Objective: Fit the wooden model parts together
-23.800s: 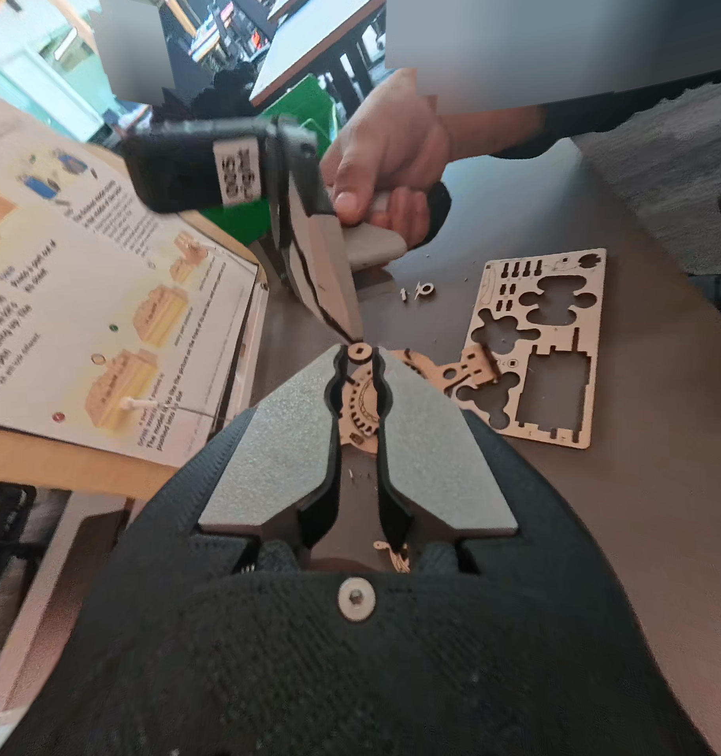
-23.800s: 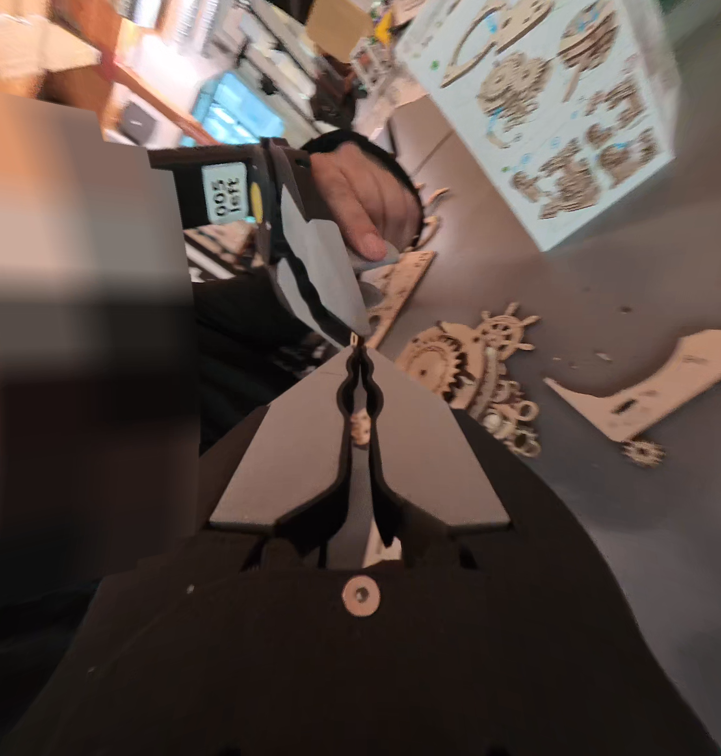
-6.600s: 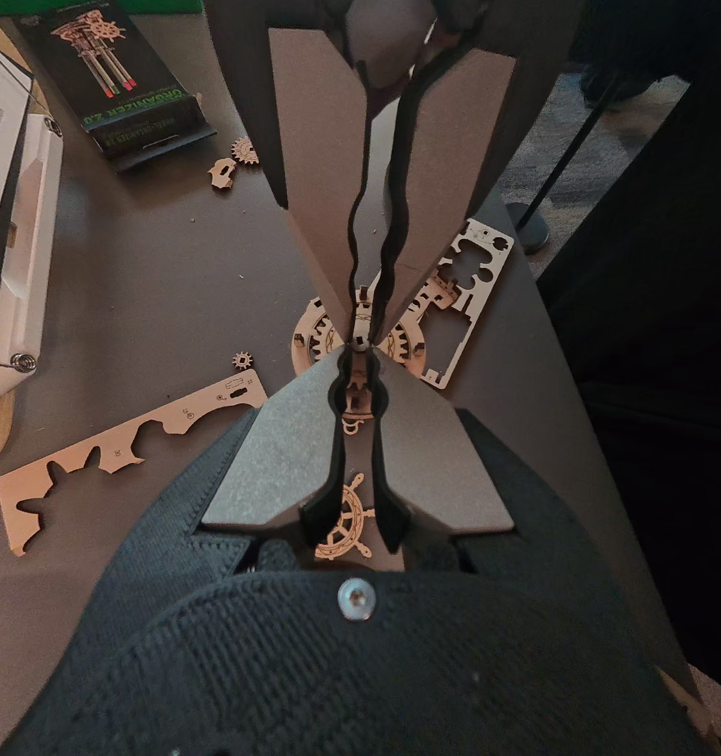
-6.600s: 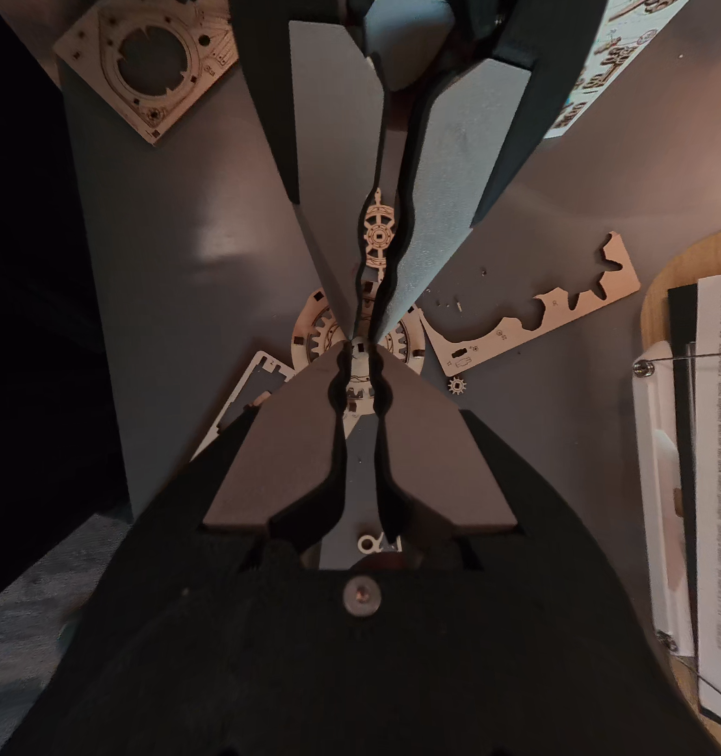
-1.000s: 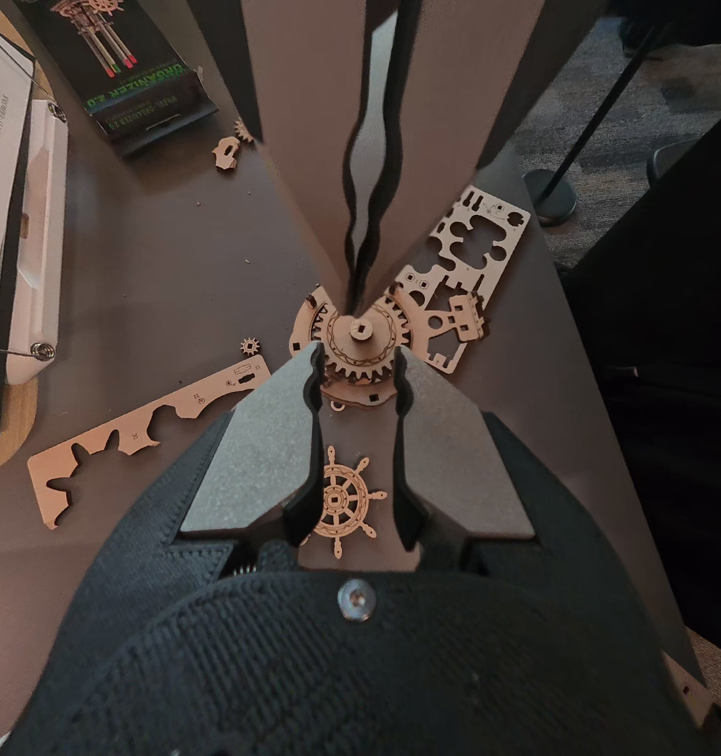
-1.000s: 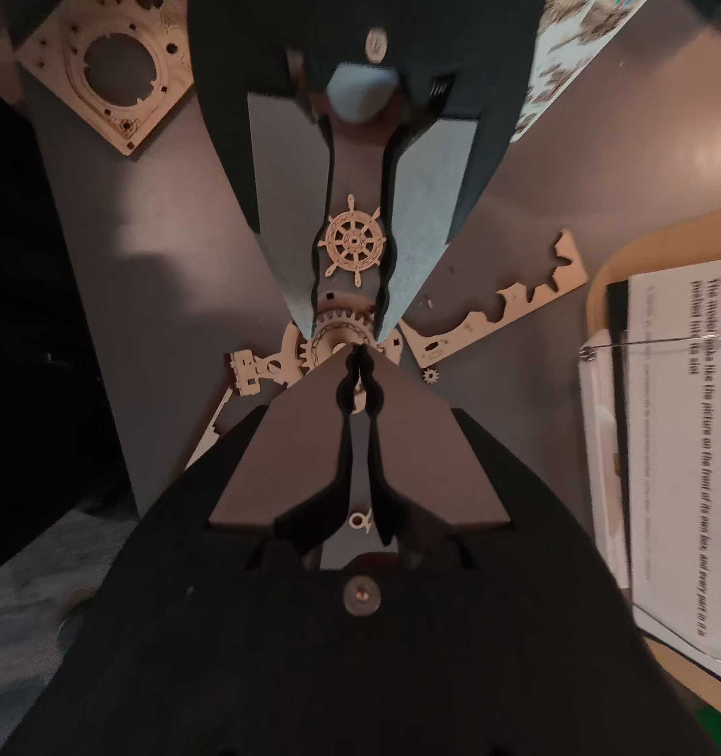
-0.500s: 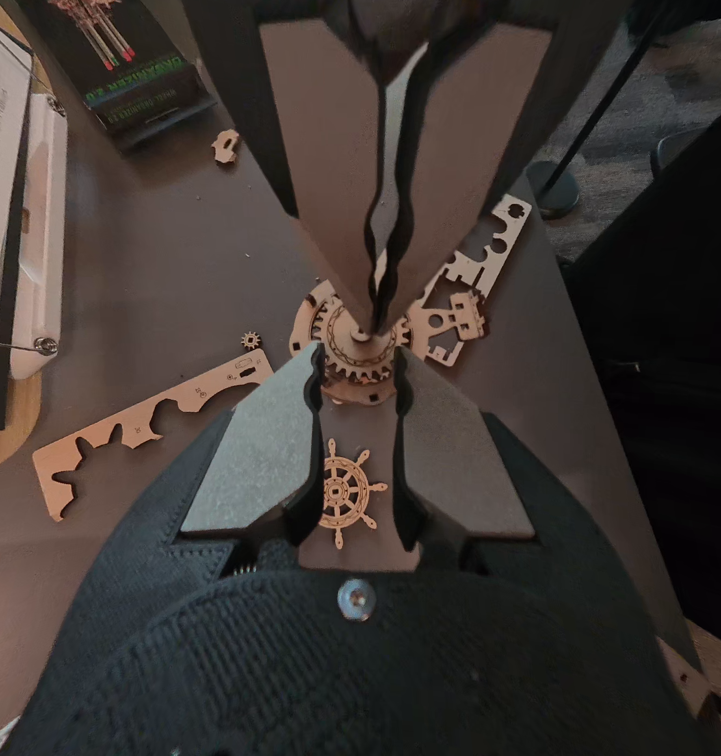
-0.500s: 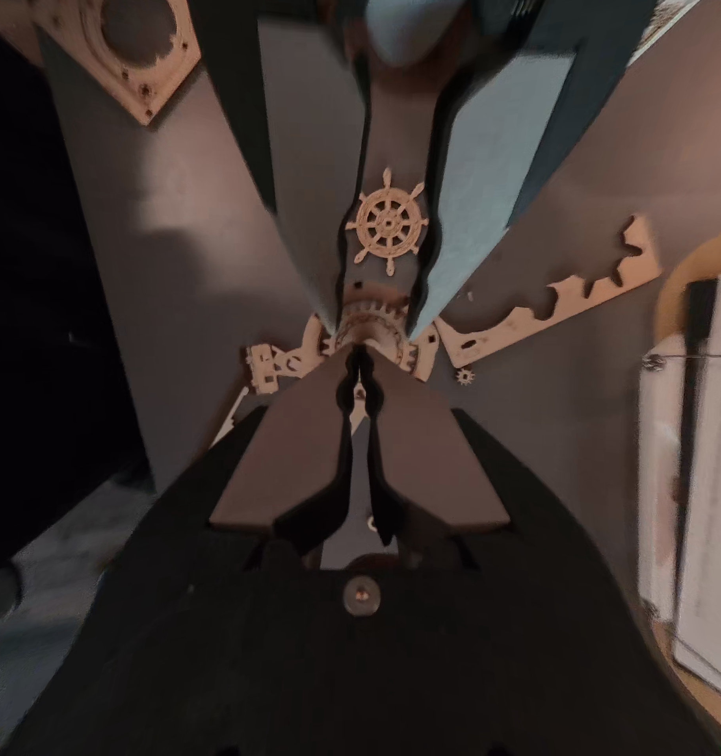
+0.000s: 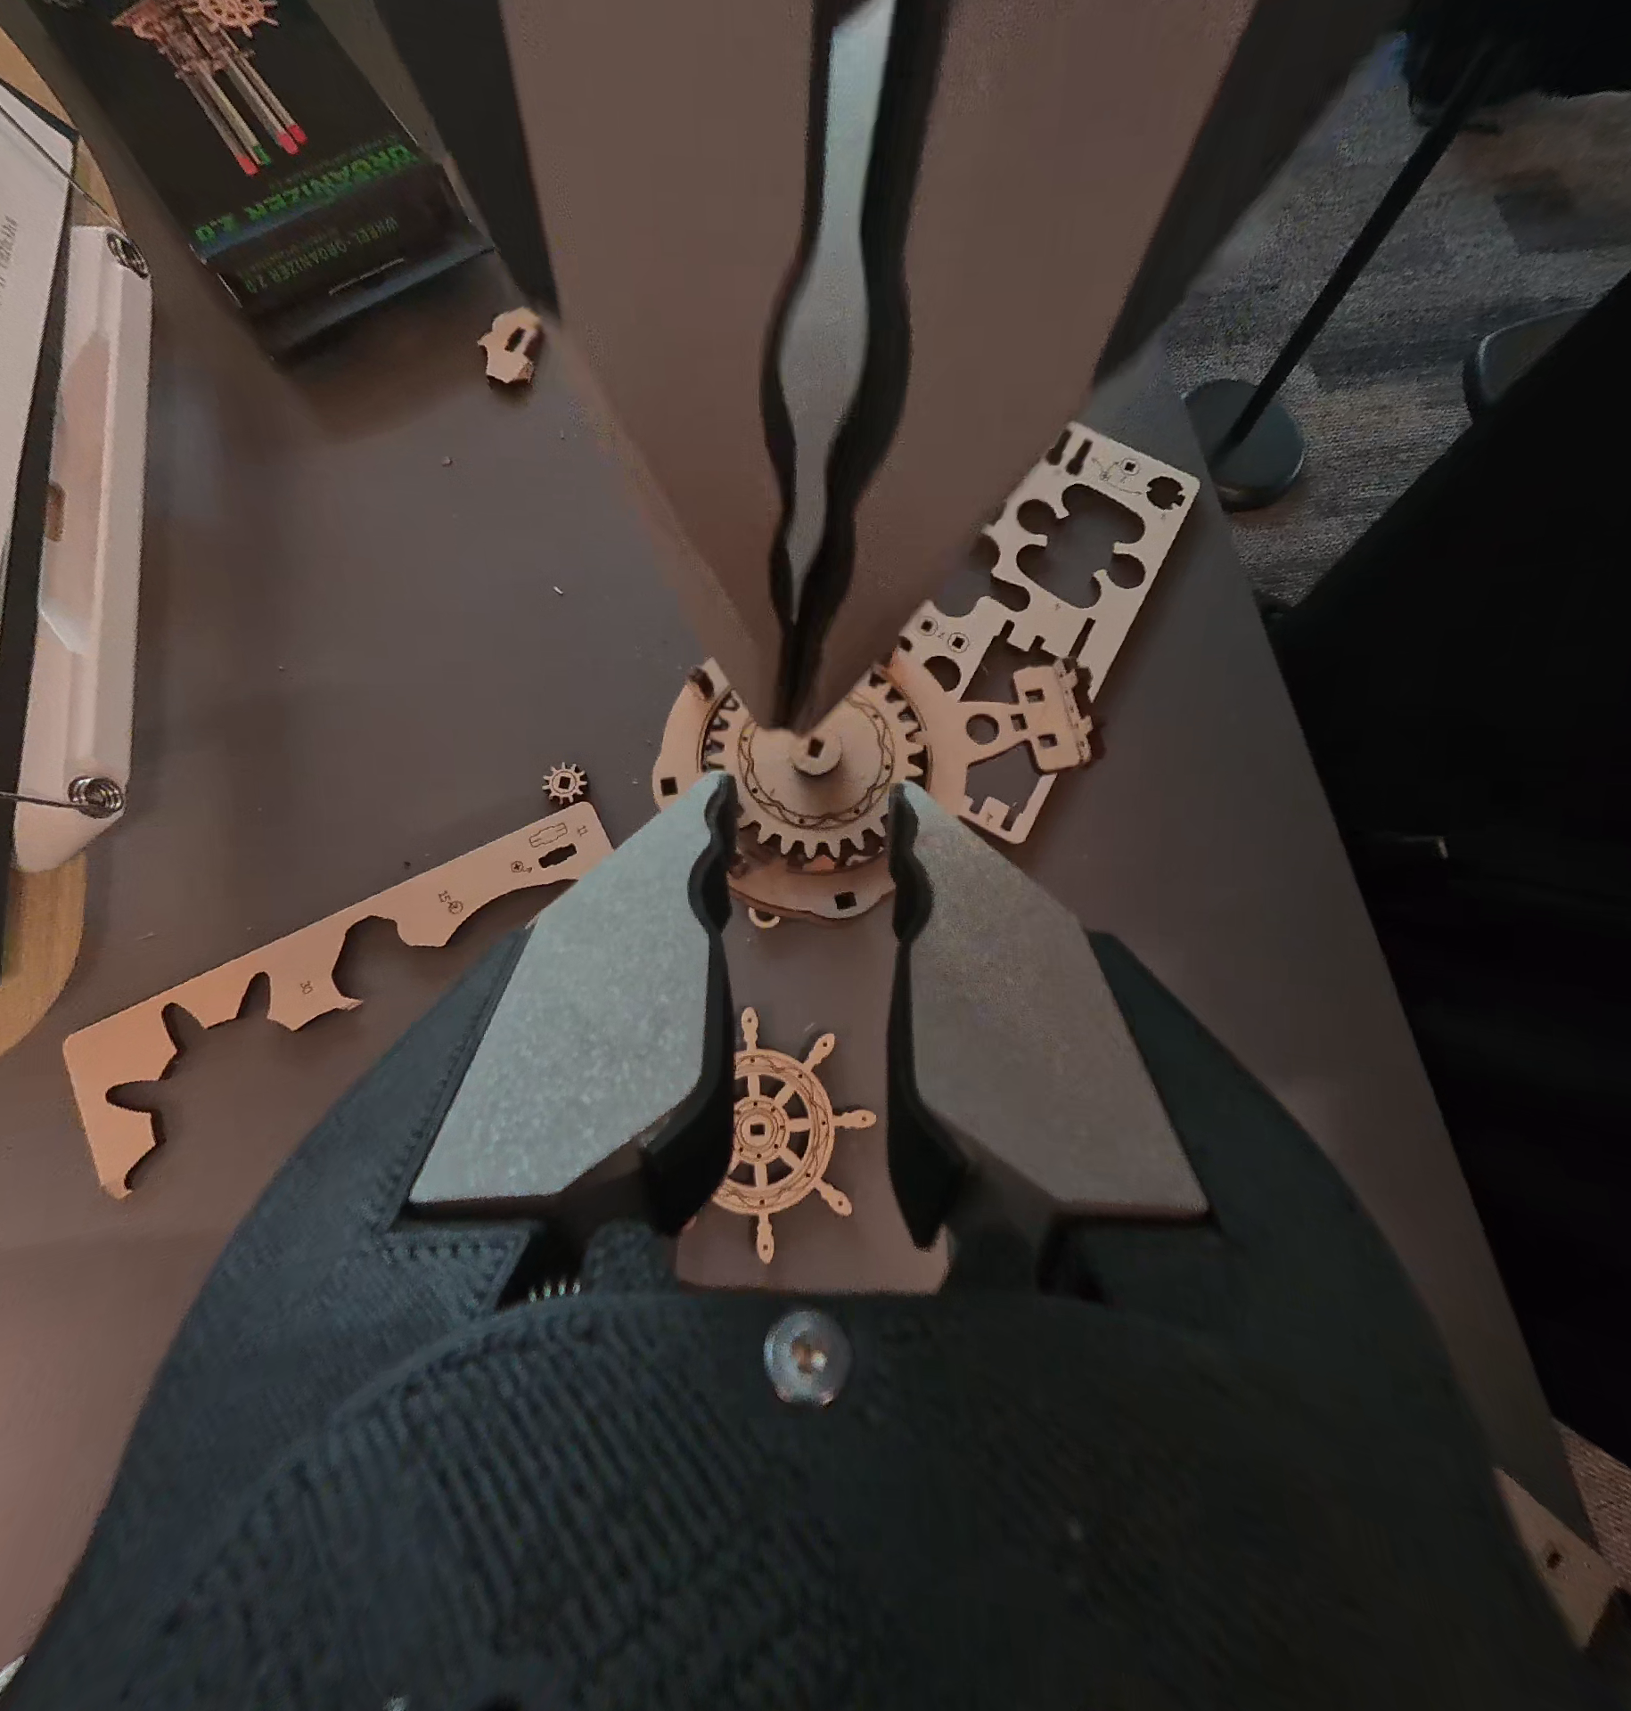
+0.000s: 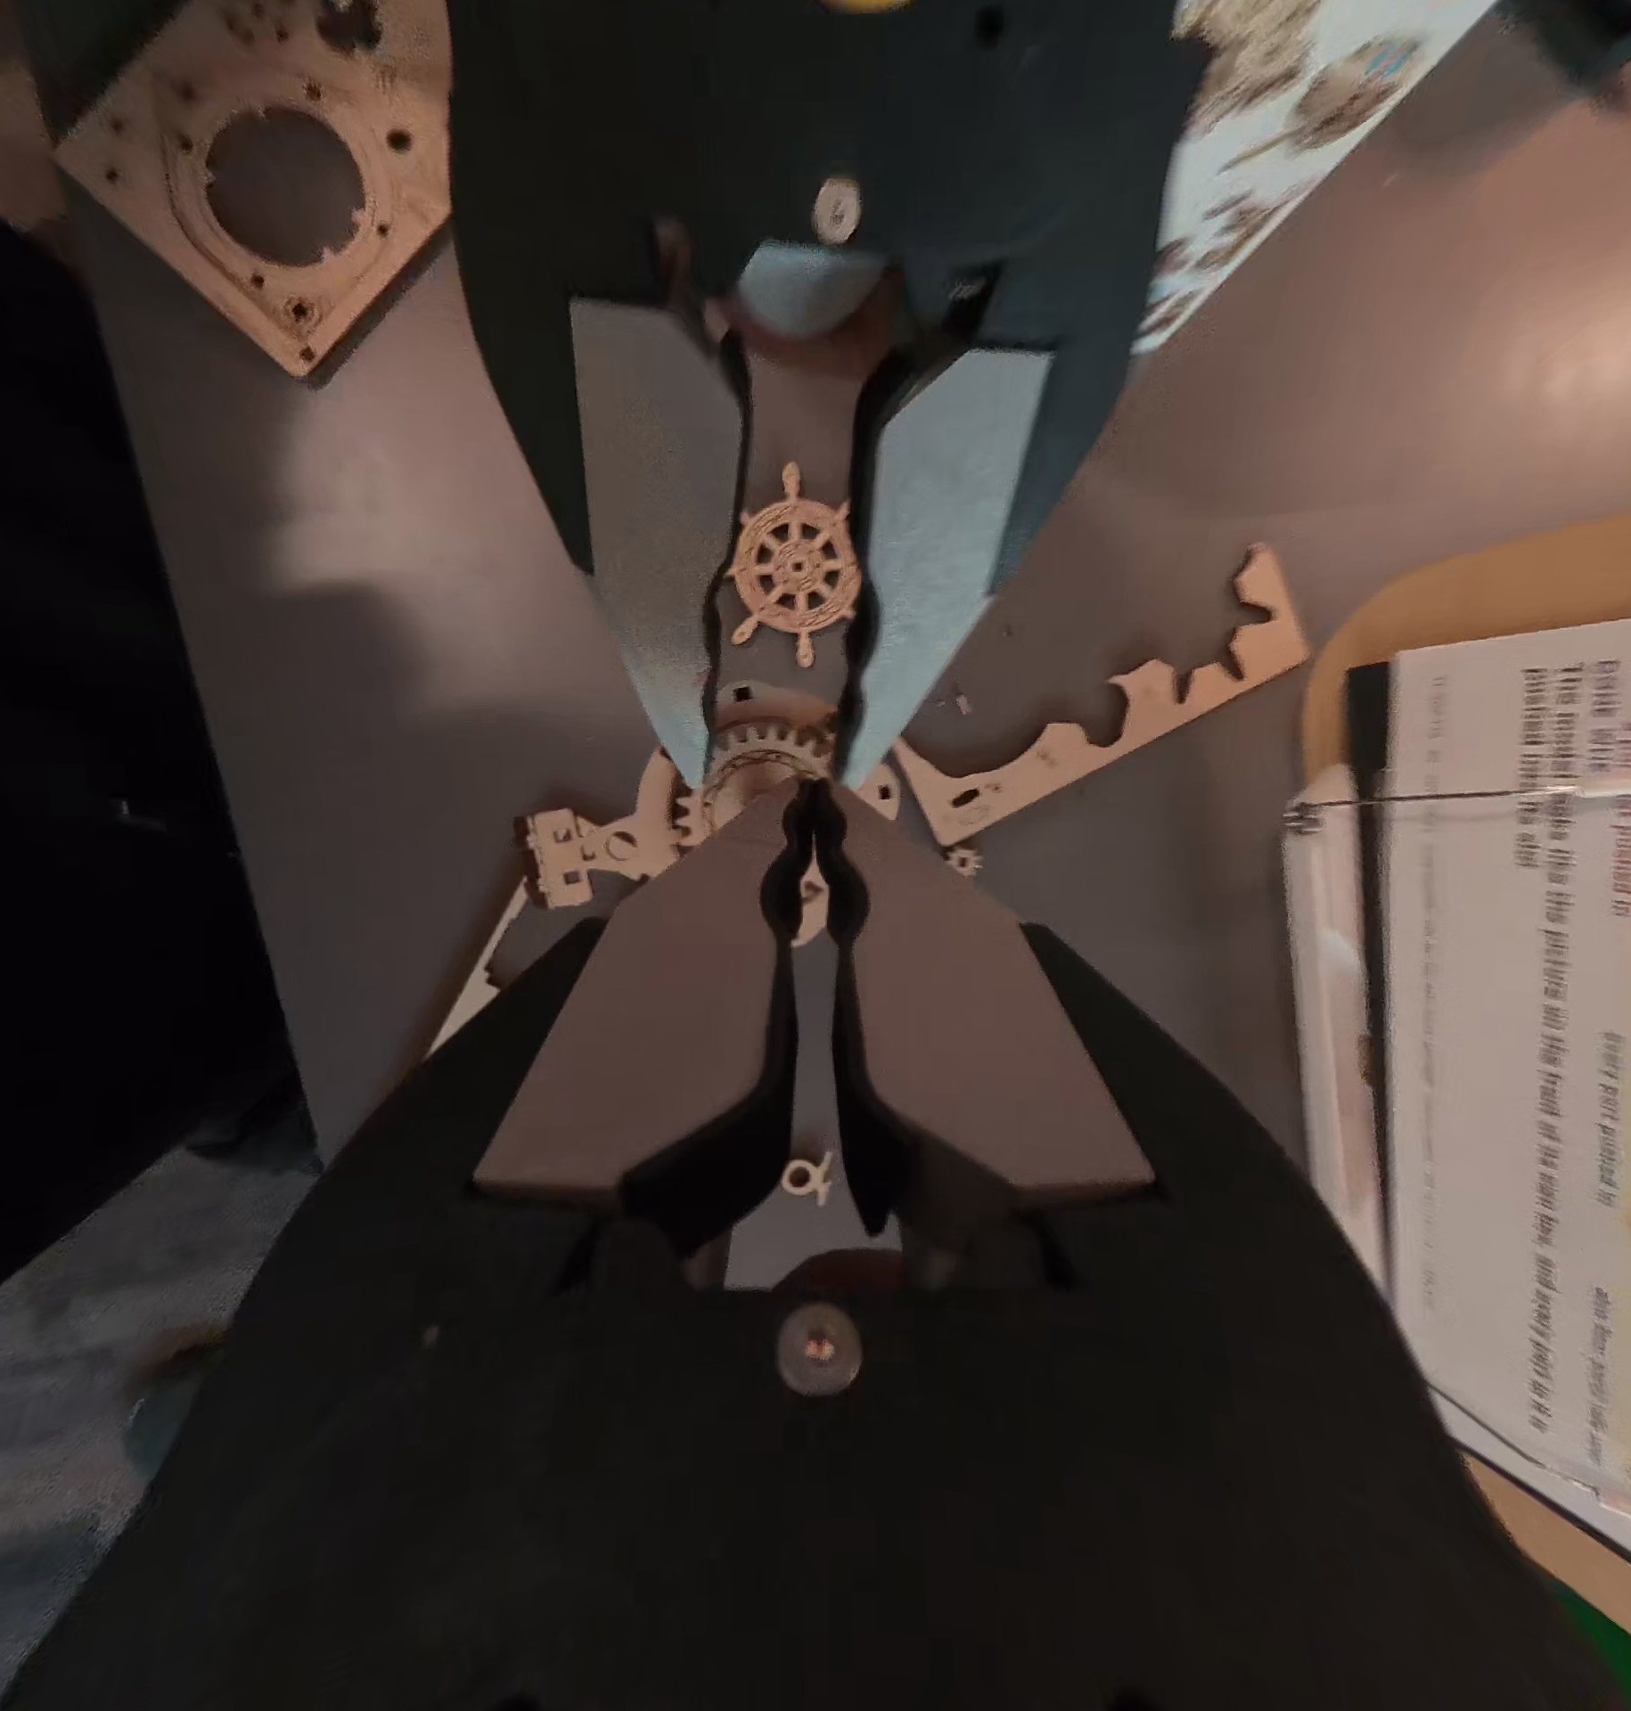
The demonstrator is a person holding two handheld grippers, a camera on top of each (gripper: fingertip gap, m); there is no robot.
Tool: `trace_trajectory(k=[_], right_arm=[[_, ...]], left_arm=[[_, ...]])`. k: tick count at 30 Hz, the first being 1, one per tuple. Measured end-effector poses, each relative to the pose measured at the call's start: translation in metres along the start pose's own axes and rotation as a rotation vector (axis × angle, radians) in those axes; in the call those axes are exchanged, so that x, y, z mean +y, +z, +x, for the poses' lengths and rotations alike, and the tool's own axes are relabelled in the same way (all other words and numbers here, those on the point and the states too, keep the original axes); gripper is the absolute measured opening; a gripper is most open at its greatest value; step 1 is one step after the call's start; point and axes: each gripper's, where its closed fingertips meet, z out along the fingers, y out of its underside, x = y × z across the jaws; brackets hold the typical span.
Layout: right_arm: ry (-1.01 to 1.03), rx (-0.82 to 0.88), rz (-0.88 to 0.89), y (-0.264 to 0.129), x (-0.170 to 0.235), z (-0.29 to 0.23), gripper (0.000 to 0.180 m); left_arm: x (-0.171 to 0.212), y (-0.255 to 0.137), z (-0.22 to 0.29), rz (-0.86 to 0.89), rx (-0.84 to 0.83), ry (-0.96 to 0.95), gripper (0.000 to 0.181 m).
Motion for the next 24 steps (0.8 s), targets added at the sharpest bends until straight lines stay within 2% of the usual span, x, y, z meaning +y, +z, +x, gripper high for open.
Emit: trace_trajectory(k=[1,3,5,6,7,9,12,17,19,22,24], right_arm=[[-0.003,0.023,0.013,-0.007,-0.003,0.005,0.0],[-0.005,0.019,0.015,-0.007,-0.003,0.004,0.0],[-0.003,-0.036,-0.062,0.017,0.013,-0.007,0.0],[0.003,-0.055,-0.039,0.023,0.014,-0.011,0.0],[0.014,-0.076,-0.047,0.023,0.017,-0.014,0.0],[-0.006,-0.001,-0.075,0.017,0.021,-0.004,0.0],[0.001,0.009,-0.023,0.004,0.01,0.0,0.0],[0.002,-0.054,-0.055,0.024,0.019,-0.014,0.0],[-0.019,0.0,-0.082,0.019,0.021,-0.006,0.0],[-0.005,0.018,0.008,0.001,0.004,0.001,0.0],[-0.001,-0.009,0.003,0.008,0.006,-0.003,0.0]], left_arm=[[0.0,0.0,0.0,0.001,0.001,0.0,0.031],[0.0,0.0,0.0,0.003,0.0,0.0,0.031],[0.0,0.0,0.0,0.0,-0.002,0.002,0.031],[0.001,0.0,-0.001,-0.004,-0.006,-0.002,0.031],[0.002,-0.001,0.0,-0.006,-0.001,-0.001,0.031],[0.0,0.0,0.0,0.008,0.001,-0.005,0.031],[-0.001,0.0,0.0,0.001,-0.001,0.001,0.031],[0.001,-0.001,0.0,-0.003,-0.001,0.002,0.031],[-0.001,0.001,0.0,0.006,-0.002,-0.001,0.031],[0.0,0.0,0.0,0.002,-0.001,0.0,0.031],[0.0,0.0,0.0,0.0,-0.002,0.001,0.031]])
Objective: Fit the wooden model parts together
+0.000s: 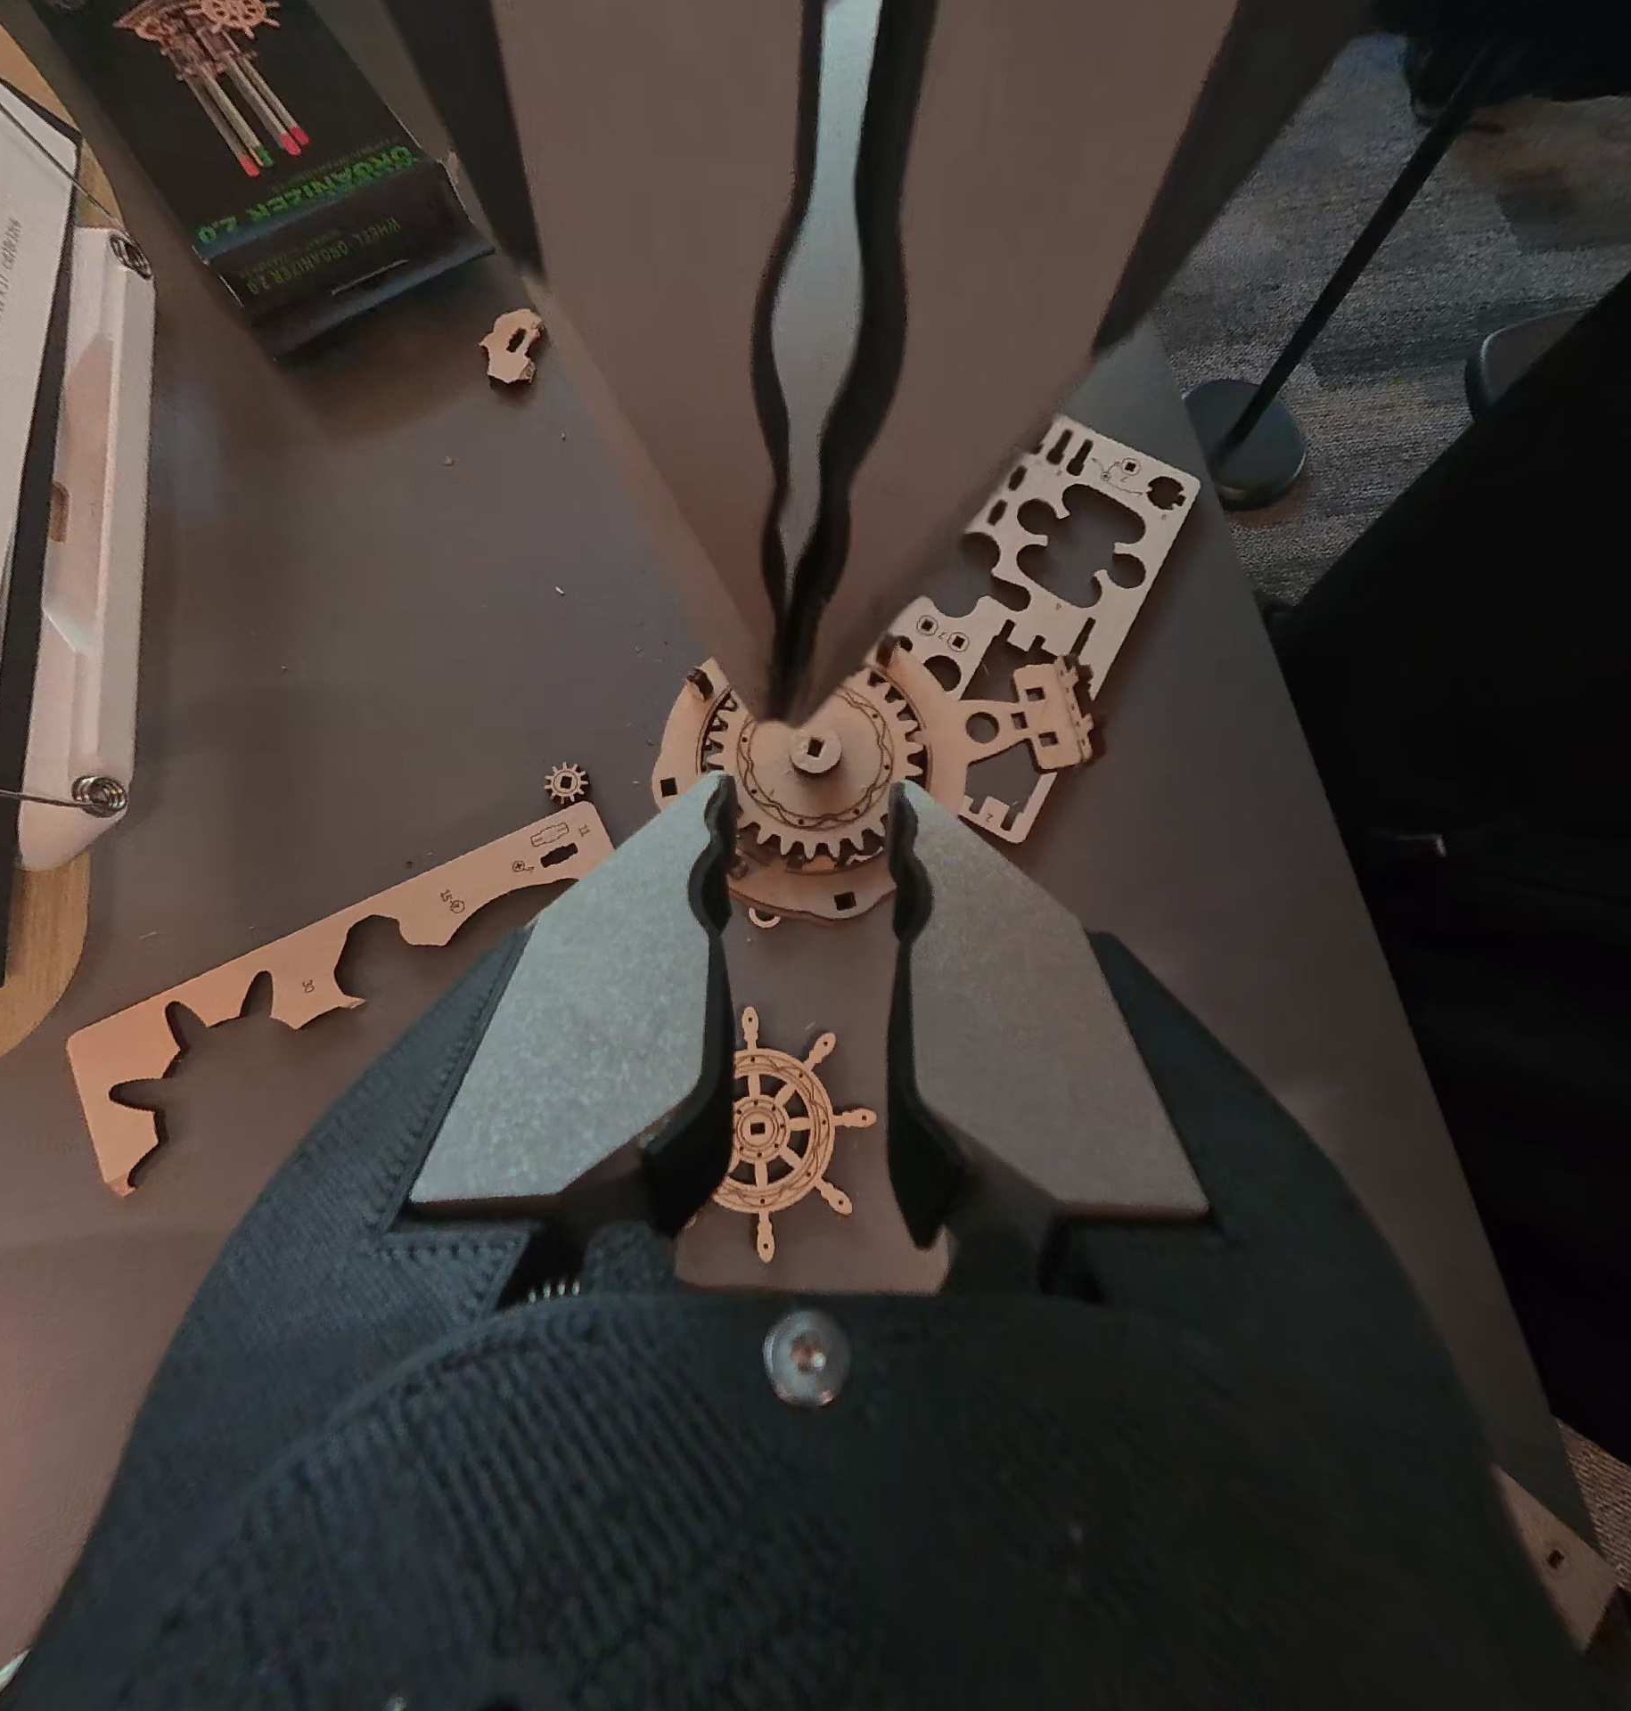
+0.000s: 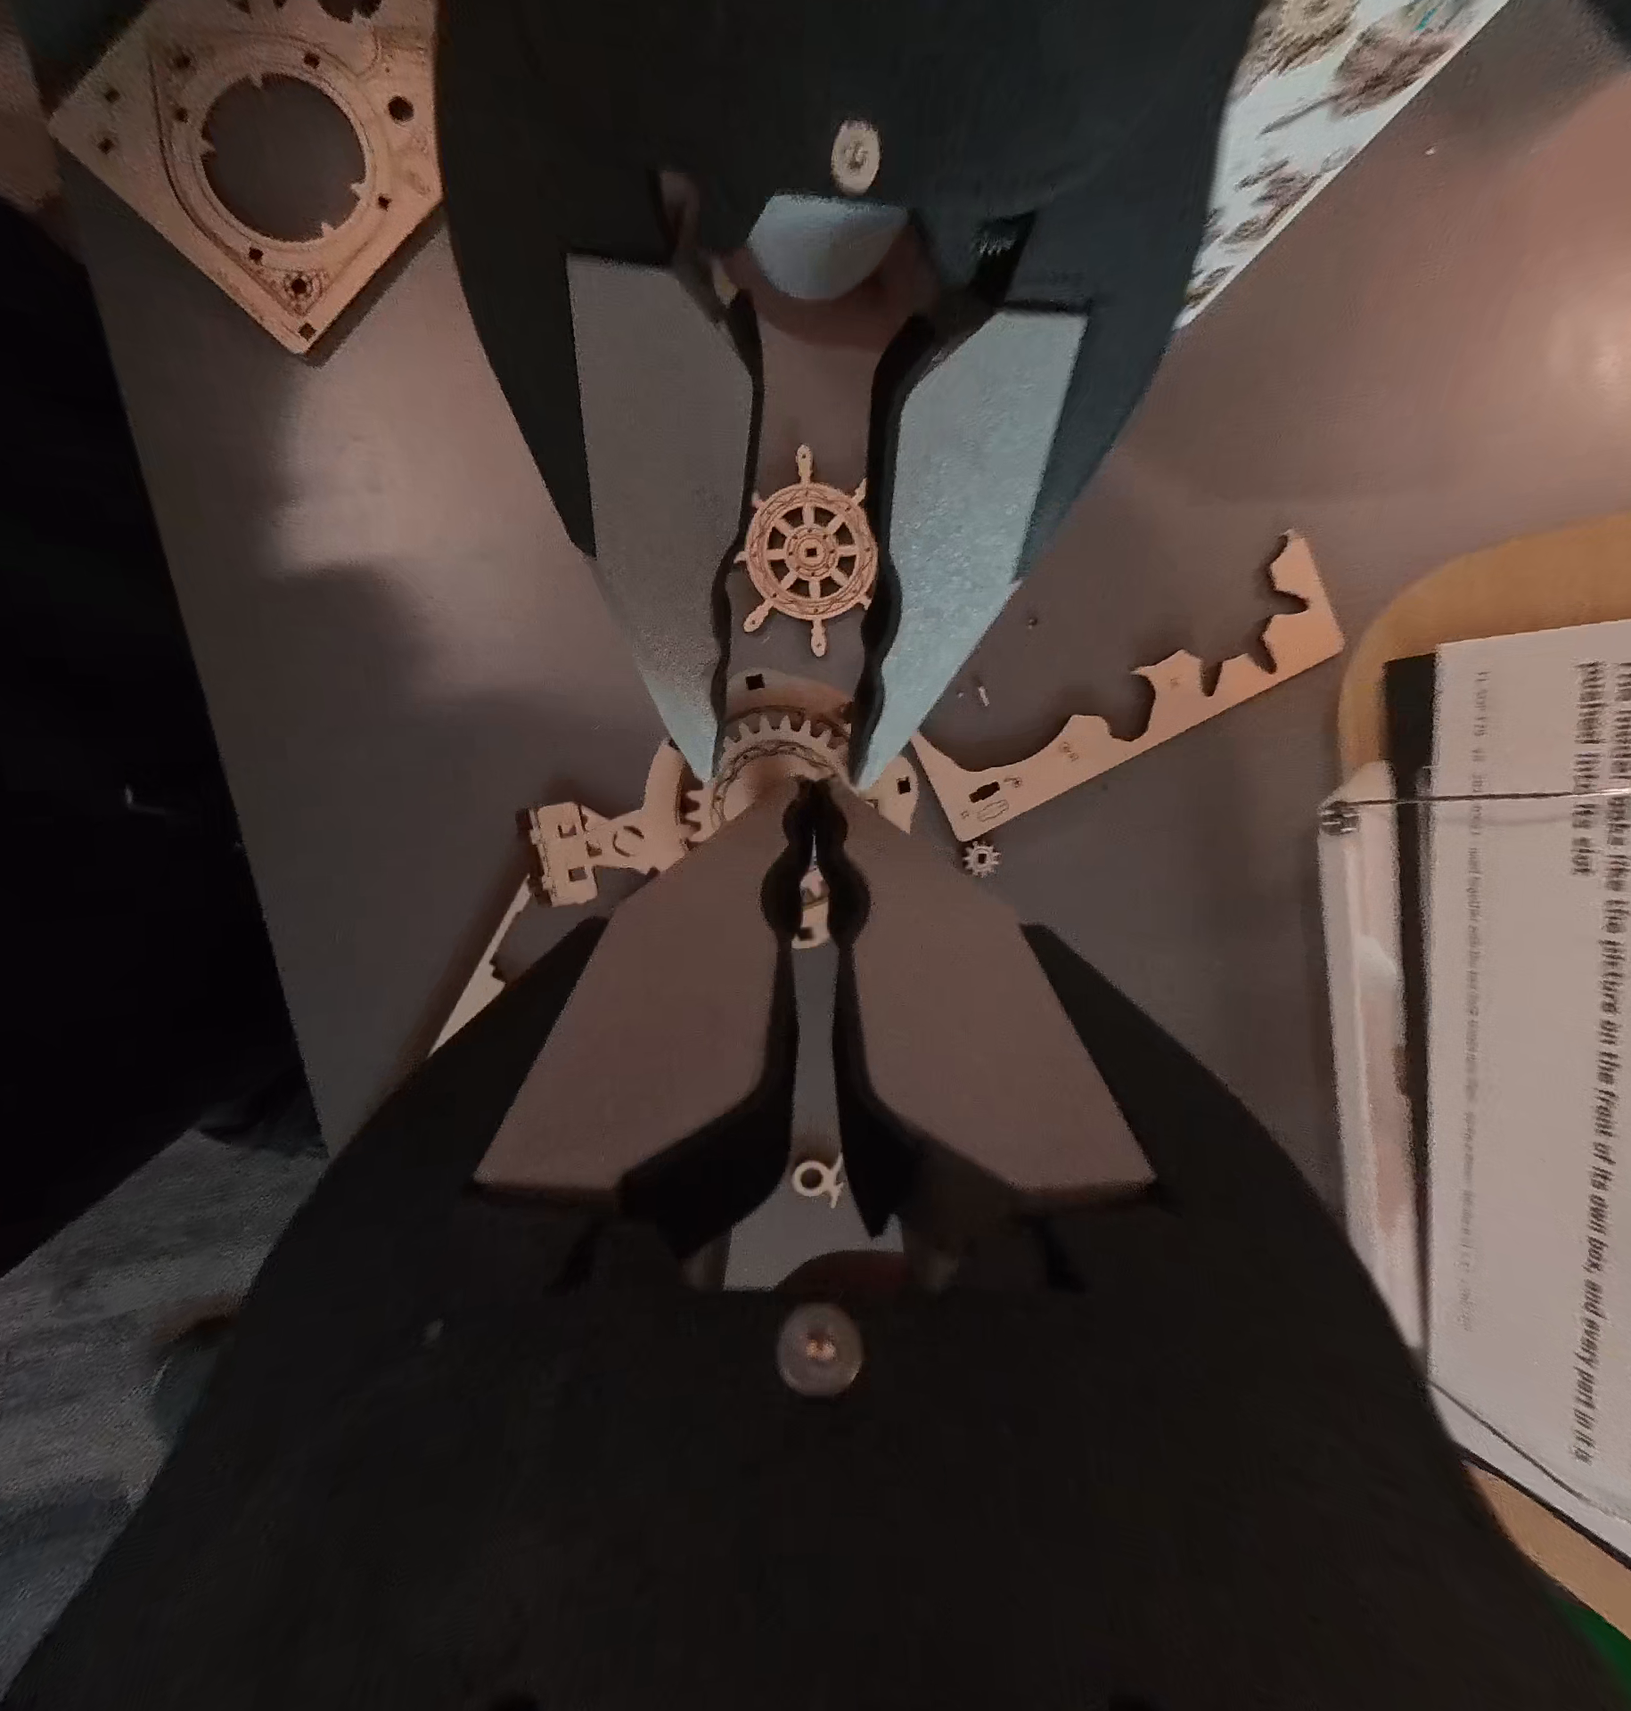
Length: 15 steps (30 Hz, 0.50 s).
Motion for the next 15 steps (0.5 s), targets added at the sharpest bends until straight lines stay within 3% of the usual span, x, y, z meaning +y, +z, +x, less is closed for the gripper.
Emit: trace_trajectory(k=[3,5,10,15], right_arm=[[0.031,-0.065,-0.044,0.019,0.014,-0.01,0.0],[0.02,0.016,-0.033,0.007,0.014,0.0,0.0],[0.096,0.164,0.294,-0.045,-0.011,0.023,0.0],[0.253,0.213,0.459,-0.054,0.023,0.036,0.0]], left_arm=[[0.002,-0.002,0.0,-0.011,-0.005,0.003,0.031],[0.0,0.0,0.0,0.004,-0.002,0.0,0.031],[0.0,-0.001,0.0,-0.008,-0.011,0.012,0.03],[0.0,-0.003,0.002,-0.014,-0.004,-0.002,0.034]])
